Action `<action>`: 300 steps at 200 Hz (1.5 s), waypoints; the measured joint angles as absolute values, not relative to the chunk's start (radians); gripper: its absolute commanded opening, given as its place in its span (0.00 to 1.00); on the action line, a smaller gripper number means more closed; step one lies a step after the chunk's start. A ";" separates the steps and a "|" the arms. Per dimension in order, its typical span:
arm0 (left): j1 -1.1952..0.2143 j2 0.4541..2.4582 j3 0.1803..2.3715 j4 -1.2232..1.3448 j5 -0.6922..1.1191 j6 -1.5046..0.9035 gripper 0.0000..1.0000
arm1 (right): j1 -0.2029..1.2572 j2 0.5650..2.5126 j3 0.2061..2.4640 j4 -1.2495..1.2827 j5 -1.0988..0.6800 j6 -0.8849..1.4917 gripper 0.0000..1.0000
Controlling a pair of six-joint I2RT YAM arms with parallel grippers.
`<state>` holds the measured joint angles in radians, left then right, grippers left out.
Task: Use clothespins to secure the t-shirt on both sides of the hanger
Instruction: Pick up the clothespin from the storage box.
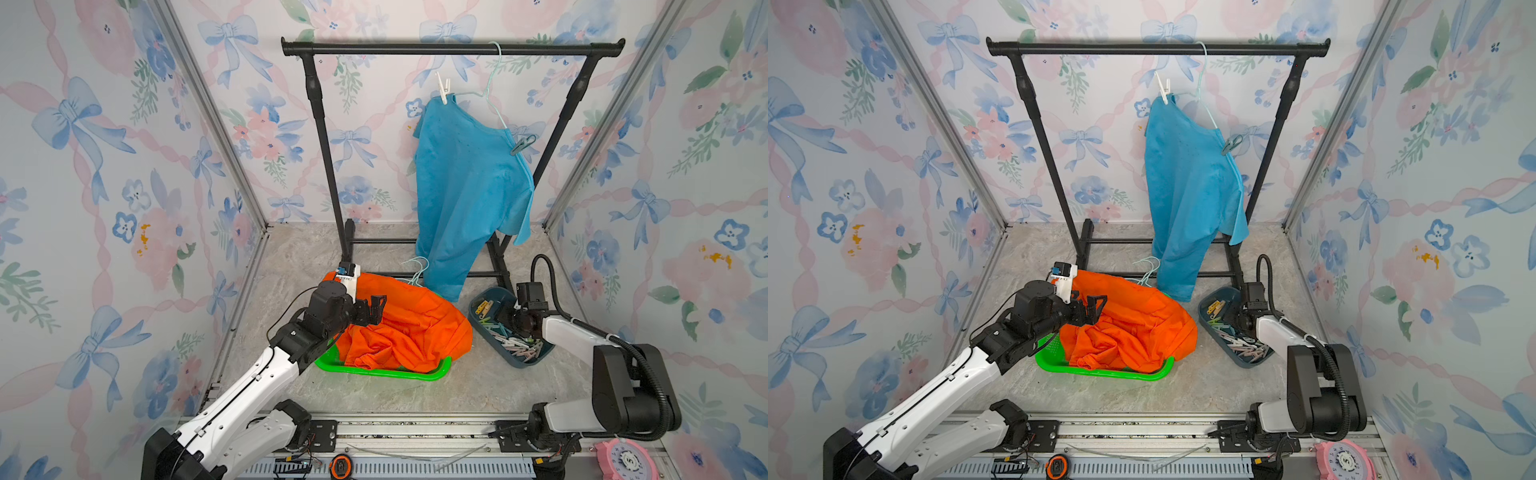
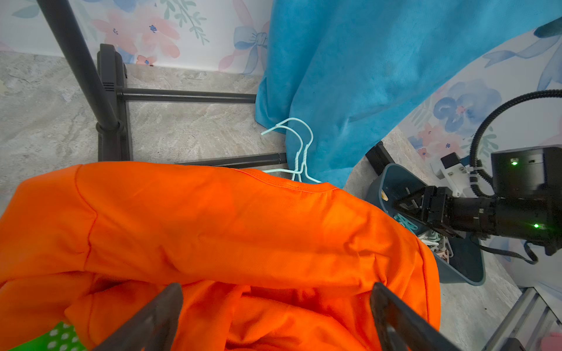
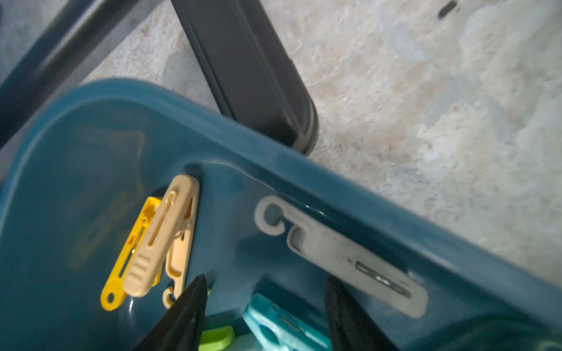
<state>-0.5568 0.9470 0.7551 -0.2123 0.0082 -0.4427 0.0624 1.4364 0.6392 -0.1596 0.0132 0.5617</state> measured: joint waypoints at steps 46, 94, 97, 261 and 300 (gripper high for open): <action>-0.557 0.947 0.755 -0.213 0.007 -0.443 0.98 | 0.113 1.456 0.646 -0.127 0.012 0.570 0.55; -0.557 0.947 0.755 -0.213 0.008 -0.448 0.98 | 0.112 1.461 0.654 -0.129 0.013 0.569 0.57; -0.557 0.947 0.755 -0.213 0.008 -0.448 0.98 | 0.112 1.460 0.654 -0.130 0.013 0.569 0.56; -0.557 0.937 0.755 -0.213 0.007 -0.451 0.97 | 0.086 1.532 0.710 -0.067 -0.078 0.612 0.40; -0.557 0.937 0.755 -0.213 0.007 -0.451 0.98 | 0.077 1.532 0.709 -0.065 -0.078 0.616 0.26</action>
